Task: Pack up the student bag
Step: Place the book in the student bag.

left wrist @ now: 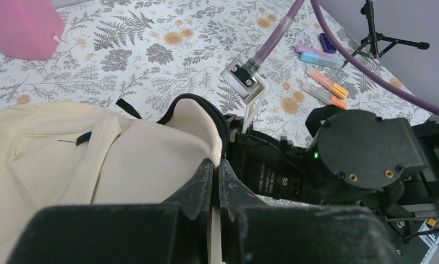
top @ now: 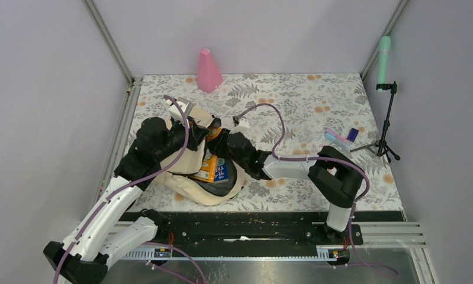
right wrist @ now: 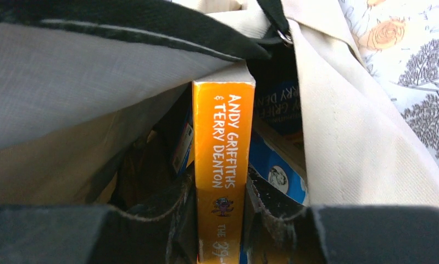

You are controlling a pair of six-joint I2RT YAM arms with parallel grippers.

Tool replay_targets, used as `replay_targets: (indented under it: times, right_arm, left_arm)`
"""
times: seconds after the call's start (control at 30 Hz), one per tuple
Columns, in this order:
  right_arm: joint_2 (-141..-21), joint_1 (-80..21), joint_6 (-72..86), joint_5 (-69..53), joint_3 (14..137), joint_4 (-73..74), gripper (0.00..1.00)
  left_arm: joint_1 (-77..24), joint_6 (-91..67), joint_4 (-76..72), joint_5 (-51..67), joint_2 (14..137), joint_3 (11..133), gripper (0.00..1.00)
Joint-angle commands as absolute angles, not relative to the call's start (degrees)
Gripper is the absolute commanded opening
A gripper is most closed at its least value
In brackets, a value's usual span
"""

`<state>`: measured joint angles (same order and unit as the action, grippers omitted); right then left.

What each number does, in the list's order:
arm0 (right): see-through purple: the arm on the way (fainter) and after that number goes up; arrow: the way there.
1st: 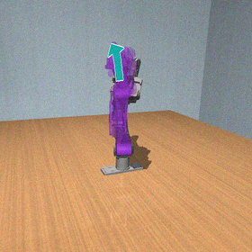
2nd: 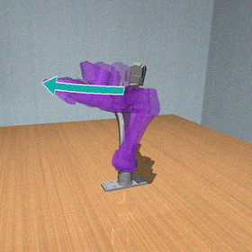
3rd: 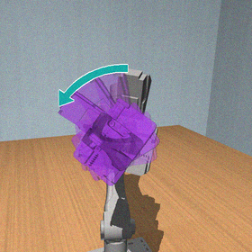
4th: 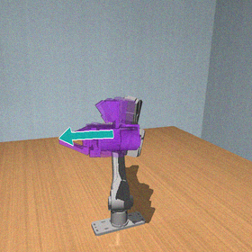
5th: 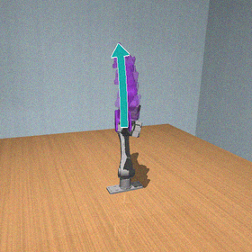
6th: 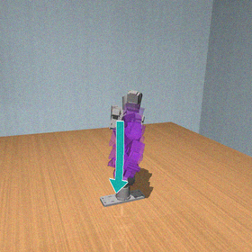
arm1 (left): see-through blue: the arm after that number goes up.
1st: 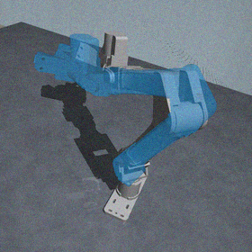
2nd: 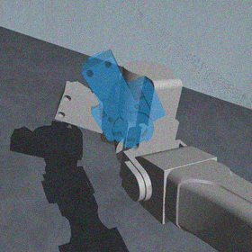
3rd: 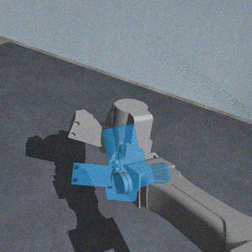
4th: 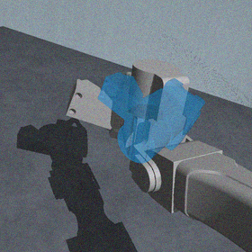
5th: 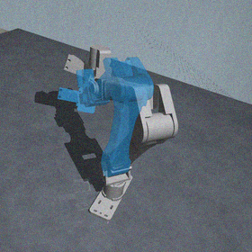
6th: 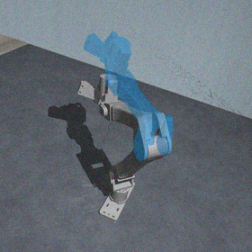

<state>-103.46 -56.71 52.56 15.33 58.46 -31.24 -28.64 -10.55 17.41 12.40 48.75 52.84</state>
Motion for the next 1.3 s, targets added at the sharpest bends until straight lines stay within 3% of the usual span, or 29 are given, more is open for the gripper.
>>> replay_targets:
  times: [0.0,0.13,0.3,0.5,0.73,0.97,1.27]
  right_arm:
    - [-105.0,-59.4,45.9,25.4,62.6,-37.9,0.0]
    - [-107.2,-61.9,42.0,28.7,63.3,-38.5,0.01]
    - [-109.2,-62.4,38.0,28.7,65.8,-34.5,0.16]
    - [-105.5,-62.4,33.3,29.5,62.0,-37.3,0.4]
    - [-101.3,-62.4,26.9,26.5,59.4,-39.3,0.75]
    - [-93.5,-62.4,24.0,21.0,55.4,-38.1,0.79]
    - [-74.6,-62.4,26.6,28.4,42.6,-25.0,0.81]
  left_arm:
    - [-28.4,-11.8,7.5,16.7,47.7,53.8,0.0]
    - [-28.1,-11.9,7.2,17.0,47.9,53.7,0.0]
    - [-28.0,-12.0,7.3,17.2,48.3,53.6,0.0]
    - [-27.9,-11.8,7.4,16.9,48.1,53.5,0.0]
    - [-27.8,-11.9,7.3,16.7,48.0,53.5,0.0]
    - [-27.6,-11.8,7.5,15.6,47.9,53.3,0.0]
    - [-27.6,-11.6,7.8,15.0,48.2,53.3,0.0]
